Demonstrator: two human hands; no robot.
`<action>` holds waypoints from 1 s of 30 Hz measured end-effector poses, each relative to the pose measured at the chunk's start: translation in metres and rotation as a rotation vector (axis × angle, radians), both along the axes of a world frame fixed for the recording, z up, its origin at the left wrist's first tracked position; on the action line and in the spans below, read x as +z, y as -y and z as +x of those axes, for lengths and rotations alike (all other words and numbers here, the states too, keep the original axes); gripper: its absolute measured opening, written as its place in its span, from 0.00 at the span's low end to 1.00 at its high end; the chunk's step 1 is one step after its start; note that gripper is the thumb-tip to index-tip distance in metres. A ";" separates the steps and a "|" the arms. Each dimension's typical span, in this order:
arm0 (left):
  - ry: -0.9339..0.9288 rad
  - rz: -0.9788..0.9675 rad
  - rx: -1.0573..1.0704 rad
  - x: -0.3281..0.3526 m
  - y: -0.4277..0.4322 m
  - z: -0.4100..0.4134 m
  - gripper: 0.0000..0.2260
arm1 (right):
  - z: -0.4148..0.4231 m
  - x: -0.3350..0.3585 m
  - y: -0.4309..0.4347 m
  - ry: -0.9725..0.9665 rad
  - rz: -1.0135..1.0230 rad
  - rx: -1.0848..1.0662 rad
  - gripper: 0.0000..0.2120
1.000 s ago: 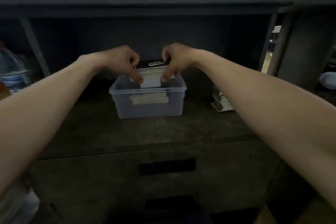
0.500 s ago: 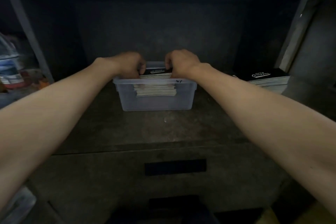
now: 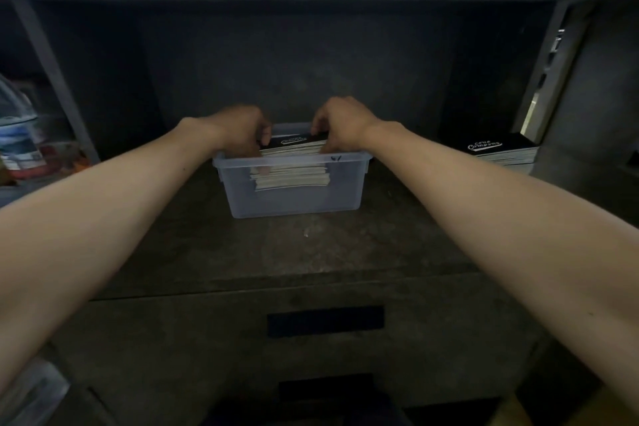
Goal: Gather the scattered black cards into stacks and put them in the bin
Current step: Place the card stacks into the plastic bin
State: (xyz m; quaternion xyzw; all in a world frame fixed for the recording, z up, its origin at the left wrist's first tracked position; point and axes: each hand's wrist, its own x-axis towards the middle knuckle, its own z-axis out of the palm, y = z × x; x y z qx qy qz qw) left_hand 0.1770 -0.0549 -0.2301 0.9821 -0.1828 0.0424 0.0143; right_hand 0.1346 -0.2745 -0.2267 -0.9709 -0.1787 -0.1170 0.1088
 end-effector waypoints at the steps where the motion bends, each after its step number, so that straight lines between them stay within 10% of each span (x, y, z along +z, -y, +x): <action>1: -0.014 -0.005 0.010 0.001 0.001 -0.001 0.15 | -0.003 0.001 0.004 -0.001 0.014 0.021 0.22; 7: 0.172 -0.269 -0.189 0.025 0.055 -0.031 0.14 | -0.048 0.036 0.087 0.186 0.166 0.013 0.12; 10: 0.142 -0.418 -0.367 0.034 0.114 -0.061 0.13 | -0.071 0.050 0.149 -0.029 0.107 -0.174 0.15; 17: -0.098 -0.220 -0.463 0.007 0.240 -0.090 0.24 | -0.090 0.035 0.210 -0.423 -0.066 -0.333 0.30; 30: -0.066 -0.157 -0.421 -0.005 0.263 -0.081 0.25 | -0.089 0.023 0.242 -0.347 -0.074 -0.291 0.30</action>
